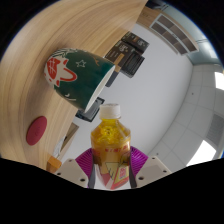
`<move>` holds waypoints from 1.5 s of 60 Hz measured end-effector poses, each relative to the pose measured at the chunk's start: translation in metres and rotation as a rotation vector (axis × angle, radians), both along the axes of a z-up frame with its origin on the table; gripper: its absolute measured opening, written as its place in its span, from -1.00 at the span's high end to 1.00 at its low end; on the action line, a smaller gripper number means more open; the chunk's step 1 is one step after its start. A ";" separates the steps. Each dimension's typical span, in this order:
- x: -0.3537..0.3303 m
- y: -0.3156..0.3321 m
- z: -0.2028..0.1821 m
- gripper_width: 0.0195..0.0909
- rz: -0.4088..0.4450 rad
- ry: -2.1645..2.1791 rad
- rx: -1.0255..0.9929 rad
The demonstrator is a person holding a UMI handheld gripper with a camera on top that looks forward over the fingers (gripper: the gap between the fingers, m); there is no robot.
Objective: Pour water
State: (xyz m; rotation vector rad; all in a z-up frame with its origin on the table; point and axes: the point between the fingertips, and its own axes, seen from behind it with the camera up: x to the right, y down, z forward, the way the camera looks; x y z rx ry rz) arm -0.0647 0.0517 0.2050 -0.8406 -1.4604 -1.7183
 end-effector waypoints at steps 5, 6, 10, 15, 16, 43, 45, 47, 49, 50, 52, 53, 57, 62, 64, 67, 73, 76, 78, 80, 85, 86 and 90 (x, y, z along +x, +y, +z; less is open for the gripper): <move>-0.001 -0.004 0.003 0.21 0.004 -0.027 0.011; -0.003 -0.001 0.001 0.21 0.002 -0.022 0.008; -0.003 0.002 -0.001 0.21 0.005 0.001 0.004; 0.002 0.001 0.004 0.21 0.011 0.111 0.002; 0.004 0.001 0.004 0.21 0.011 0.155 0.001; 0.061 0.022 -0.071 0.20 -0.033 2.083 -0.235; 0.065 0.025 -0.081 0.21 -0.045 2.115 -0.247; 0.069 0.027 -0.088 0.21 -0.052 2.132 -0.243; 0.070 0.023 -0.103 0.21 -0.039 2.150 -0.225; 0.070 0.025 -0.101 0.20 -0.048 2.142 -0.243; 0.069 0.027 -0.104 0.20 -0.050 2.143 -0.259; 0.068 0.028 -0.107 0.19 -0.050 2.146 -0.264; 0.060 0.023 -0.130 0.18 -0.034 2.170 -0.255; 0.061 0.025 -0.129 0.16 -0.032 2.155 -0.249; 0.060 0.025 -0.130 0.16 -0.032 2.155 -0.244; 0.059 0.024 -0.133 0.14 -0.034 2.161 -0.244; 0.059 0.022 -0.133 -0.08 -0.055 2.159 -0.251; 0.060 0.019 -0.135 -0.23 -0.079 2.154 -0.271; 0.058 0.015 -0.139 -0.41 -0.107 2.146 -0.307; 0.055 0.010 -0.138 -0.64 -0.119 2.147 -0.337; 0.054 -0.009 -0.126 -0.81 -0.107 2.164 -0.361; 0.053 -0.014 -0.124 -0.81 -0.108 2.161 -0.368; 0.056 -0.037 -0.120 -0.82 -0.117 2.136 -0.388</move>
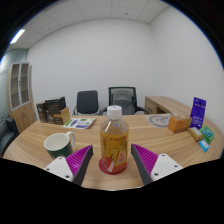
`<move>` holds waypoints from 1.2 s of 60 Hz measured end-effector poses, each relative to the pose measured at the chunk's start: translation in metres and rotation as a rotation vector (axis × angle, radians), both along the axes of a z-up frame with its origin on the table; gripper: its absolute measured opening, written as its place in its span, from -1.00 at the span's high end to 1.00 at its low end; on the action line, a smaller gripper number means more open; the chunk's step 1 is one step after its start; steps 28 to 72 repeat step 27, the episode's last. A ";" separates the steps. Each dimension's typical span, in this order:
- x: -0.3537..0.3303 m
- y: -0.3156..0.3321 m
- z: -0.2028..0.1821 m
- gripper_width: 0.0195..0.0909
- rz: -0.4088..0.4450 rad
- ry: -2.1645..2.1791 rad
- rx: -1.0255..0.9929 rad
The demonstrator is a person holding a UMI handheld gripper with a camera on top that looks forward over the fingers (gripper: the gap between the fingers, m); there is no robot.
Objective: Pour water
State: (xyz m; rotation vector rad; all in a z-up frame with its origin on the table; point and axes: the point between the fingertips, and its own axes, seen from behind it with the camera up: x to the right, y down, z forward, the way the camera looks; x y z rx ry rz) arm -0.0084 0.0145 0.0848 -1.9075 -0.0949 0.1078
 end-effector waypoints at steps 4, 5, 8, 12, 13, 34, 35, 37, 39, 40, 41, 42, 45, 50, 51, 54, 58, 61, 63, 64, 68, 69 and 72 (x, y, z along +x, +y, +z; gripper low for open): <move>0.003 -0.028 0.010 -0.82 0.010 -0.012 0.016; 0.003 -0.036 0.012 -0.82 0.013 -0.011 0.019; 0.000 -0.065 0.020 -0.81 0.031 0.005 0.030; -0.005 -0.105 0.031 -0.82 0.063 0.033 0.042; -0.005 -0.114 0.034 -0.82 0.071 0.036 0.046; -0.005 -0.226 0.056 -0.80 0.133 0.090 0.106; -0.005 -0.226 0.056 -0.80 0.133 0.090 0.106; -0.005 -0.226 0.056 -0.80 0.133 0.090 0.106; -0.005 -0.226 0.056 -0.80 0.133 0.090 0.106; -0.005 -0.226 0.056 -0.80 0.133 0.090 0.106; -0.005 -0.226 0.056 -0.80 0.133 0.090 0.106; -0.005 -0.226 0.056 -0.80 0.133 0.090 0.106; -0.005 -0.226 0.056 -0.80 0.133 0.090 0.106; -0.005 -0.226 0.056 -0.80 0.133 0.090 0.106; -0.005 -0.226 0.056 -0.80 0.133 0.090 0.106; -0.005 -0.226 0.056 -0.80 0.133 0.090 0.106; -0.005 -0.226 0.056 -0.80 0.133 0.090 0.106; -0.005 -0.226 0.056 -0.80 0.133 0.090 0.106; -0.005 -0.226 0.056 -0.80 0.133 0.090 0.106; -0.005 -0.226 0.056 -0.80 0.133 0.090 0.106; -0.005 -0.226 0.056 -0.80 0.133 0.090 0.106; -0.005 -0.226 0.056 -0.80 0.133 0.090 0.106; -0.005 -0.226 0.056 -0.80 0.133 0.090 0.106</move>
